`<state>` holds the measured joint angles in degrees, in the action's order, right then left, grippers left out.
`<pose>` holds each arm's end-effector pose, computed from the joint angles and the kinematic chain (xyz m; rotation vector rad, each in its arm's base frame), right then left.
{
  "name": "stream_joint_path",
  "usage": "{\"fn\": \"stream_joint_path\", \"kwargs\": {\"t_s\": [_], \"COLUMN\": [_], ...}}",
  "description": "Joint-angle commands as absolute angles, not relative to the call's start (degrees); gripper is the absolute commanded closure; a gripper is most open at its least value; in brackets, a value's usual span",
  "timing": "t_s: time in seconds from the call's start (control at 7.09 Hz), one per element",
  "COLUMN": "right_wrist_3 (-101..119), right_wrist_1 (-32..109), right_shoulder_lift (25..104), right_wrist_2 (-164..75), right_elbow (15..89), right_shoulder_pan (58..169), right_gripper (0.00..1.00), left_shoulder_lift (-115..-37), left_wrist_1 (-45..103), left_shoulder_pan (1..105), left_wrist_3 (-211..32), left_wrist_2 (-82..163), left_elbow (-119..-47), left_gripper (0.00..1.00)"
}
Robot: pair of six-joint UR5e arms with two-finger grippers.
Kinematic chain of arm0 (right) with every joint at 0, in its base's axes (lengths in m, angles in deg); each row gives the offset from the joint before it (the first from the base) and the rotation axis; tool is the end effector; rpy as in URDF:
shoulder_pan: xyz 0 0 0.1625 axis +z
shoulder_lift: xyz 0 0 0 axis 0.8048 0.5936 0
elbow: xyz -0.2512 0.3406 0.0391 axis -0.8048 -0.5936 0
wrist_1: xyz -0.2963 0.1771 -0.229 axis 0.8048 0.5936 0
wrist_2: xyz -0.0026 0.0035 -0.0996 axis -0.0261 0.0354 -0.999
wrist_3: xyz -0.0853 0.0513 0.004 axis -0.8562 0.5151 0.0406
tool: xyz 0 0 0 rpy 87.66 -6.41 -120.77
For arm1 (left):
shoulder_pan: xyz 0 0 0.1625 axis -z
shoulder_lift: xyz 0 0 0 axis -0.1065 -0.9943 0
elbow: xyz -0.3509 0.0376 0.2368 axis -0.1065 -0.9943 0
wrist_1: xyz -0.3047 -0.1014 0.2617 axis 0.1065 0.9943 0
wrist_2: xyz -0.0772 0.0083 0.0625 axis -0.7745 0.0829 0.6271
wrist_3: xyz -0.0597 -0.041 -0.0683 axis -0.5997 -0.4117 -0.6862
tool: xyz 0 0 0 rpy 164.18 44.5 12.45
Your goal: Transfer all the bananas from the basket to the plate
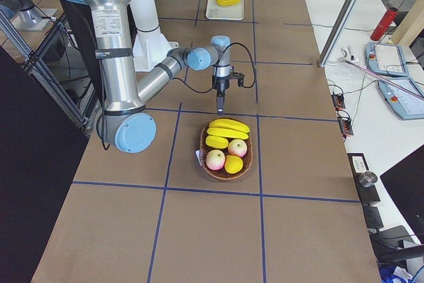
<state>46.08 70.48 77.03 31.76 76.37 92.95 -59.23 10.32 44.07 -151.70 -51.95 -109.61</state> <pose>-0.3131 -0.4087 0.4247 0.0490 -0.3227 0.0259 0.2453 -0.4398 0.3971 0.0056 0.7724 -0.4737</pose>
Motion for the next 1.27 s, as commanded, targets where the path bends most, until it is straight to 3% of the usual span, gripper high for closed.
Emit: {"fn": "stream_joint_path", "kwargs": {"t_s": [0.0,0.85,1.13], "right_wrist_3": [44.47,42.89,42.89], "right_wrist_1": [70.48,70.83,70.92], "right_shoulder_lift": [77.6,77.51,77.51], "right_wrist_2": [30.98,31.06,31.24], "right_elbow": [75.2,72.73,72.38], "right_shoulder_pan": [92.88,93.05,94.01], "right_gripper": [0.0,0.01,0.07], "left_shoulder_lift": [-59.3,-59.74,-59.74], "left_wrist_1": [10.31,10.31,10.31], "left_shoulder_pan": [43.99,43.98,43.98], "left_wrist_3": [-151.7,-151.79,-151.79], "left_wrist_2": [-51.97,-51.88,-51.8], "left_elbow": [-109.78,-109.52,-109.52], "left_gripper": [0.0,0.0,0.0]}}
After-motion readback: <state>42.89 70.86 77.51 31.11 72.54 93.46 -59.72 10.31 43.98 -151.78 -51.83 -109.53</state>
